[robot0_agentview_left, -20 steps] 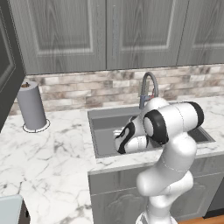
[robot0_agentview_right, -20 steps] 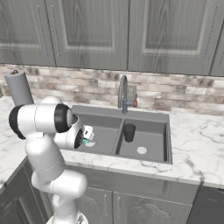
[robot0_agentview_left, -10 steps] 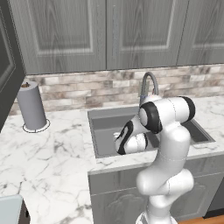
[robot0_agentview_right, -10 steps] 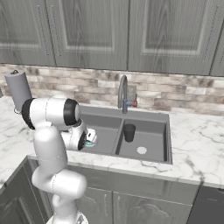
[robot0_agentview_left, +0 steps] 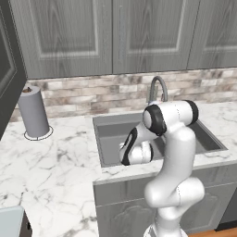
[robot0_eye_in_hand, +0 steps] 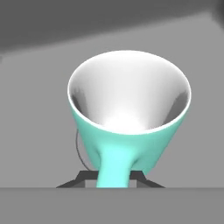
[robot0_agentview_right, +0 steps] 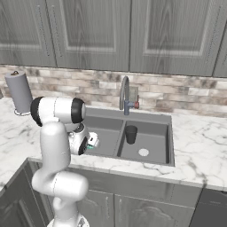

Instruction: Place the mug in the left basin and the glass cup in the right basin of the sink.

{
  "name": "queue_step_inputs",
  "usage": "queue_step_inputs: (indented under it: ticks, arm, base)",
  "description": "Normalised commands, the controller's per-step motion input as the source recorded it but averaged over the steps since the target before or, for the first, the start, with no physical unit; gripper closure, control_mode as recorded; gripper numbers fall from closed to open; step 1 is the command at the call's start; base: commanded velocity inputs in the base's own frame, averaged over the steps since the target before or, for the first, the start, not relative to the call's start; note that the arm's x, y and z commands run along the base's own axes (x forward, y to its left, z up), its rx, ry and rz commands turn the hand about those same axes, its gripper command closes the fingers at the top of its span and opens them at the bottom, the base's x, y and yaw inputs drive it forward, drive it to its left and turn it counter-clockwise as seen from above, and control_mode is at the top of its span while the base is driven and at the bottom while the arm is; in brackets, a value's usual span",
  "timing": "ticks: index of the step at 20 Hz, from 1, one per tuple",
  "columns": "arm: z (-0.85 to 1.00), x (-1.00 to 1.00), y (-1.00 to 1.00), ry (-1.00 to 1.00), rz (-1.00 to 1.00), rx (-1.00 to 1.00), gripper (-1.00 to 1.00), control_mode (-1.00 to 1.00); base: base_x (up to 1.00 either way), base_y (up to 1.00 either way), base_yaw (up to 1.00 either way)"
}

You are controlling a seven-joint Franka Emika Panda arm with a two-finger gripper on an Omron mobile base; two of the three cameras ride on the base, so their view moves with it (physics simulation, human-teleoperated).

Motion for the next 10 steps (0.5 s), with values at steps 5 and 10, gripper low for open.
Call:
queue_step_inputs:
  ticks: [5, 10]
  arm:
    - [-0.27, 0.28, 0.0, 0.0, 0.0, 0.0, -1.0, -1.0]
    - [-0.21, 0.22, 0.0, 0.0, 0.0, 0.0, -1.0, -1.0]
  base:
    - [0.0, 0.0, 0.0]
    - [0.0, 0.0, 0.0]
